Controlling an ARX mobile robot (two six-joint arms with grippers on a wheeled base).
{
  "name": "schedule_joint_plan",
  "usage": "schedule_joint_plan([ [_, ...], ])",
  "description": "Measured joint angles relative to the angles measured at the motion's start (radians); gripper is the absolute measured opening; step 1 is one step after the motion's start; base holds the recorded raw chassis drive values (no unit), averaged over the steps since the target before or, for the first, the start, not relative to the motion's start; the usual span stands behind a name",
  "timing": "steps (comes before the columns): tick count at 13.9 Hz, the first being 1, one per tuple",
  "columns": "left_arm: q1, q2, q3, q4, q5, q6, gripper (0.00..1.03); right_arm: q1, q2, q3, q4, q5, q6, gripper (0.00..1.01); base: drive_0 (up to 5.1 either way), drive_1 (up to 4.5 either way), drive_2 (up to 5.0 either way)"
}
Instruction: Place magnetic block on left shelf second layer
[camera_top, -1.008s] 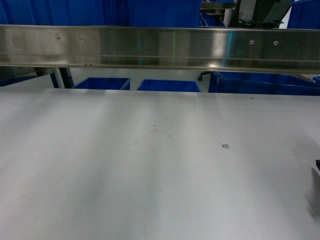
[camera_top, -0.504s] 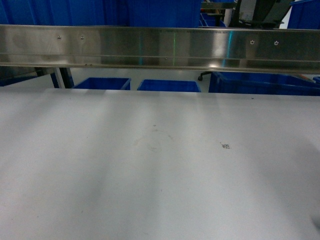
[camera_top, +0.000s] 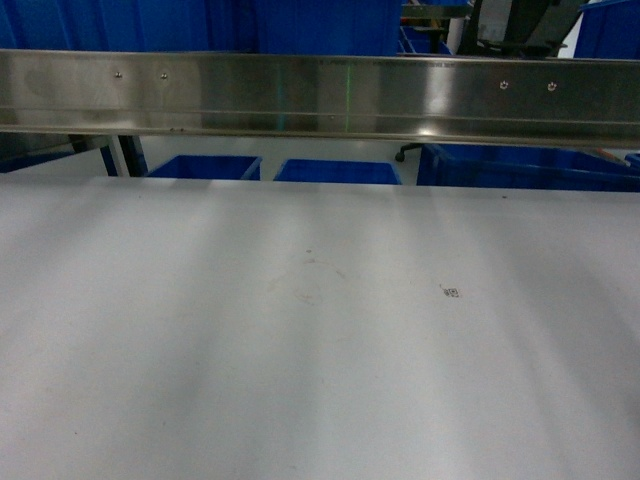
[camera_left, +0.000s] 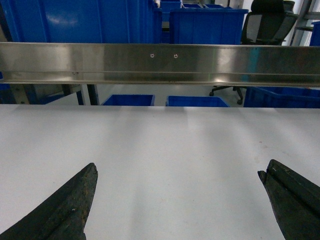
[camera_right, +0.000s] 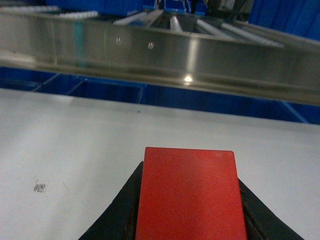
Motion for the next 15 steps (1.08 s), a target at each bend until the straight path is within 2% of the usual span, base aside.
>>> schedule_joint_plan([
  [2, 0.000, 0.000, 0.000, 0.000, 0.000, 0.000, 0.98, 0.021, -0.206, -0.023, -0.109, 0.031, 0.030, 0.33, 0.0, 0.00, 0.0],
  [5, 0.000, 0.000, 0.000, 0.000, 0.000, 0.000, 0.98, 0.072, -0.223, -0.061, -0.101, 0.066, 0.042, 0.33, 0.0, 0.00, 0.0],
  [8, 0.000, 0.000, 0.000, 0.000, 0.000, 0.000, 0.98, 0.071, -0.201, -0.067, -0.087, 0.069, 0.076, 0.33, 0.0, 0.00, 0.0],
  [10, 0.000, 0.000, 0.000, 0.000, 0.002, 0.000, 0.98, 0.071, -0.201, -0.067, -0.087, 0.069, 0.080, 0.33, 0.0, 0.00, 0.0],
  [15, 0.000, 0.000, 0.000, 0.000, 0.000, 0.000, 0.98, 0.072, -0.200, -0.069, -0.088, 0.071, 0.085, 0.33, -4.7, 2.79, 2.8],
])
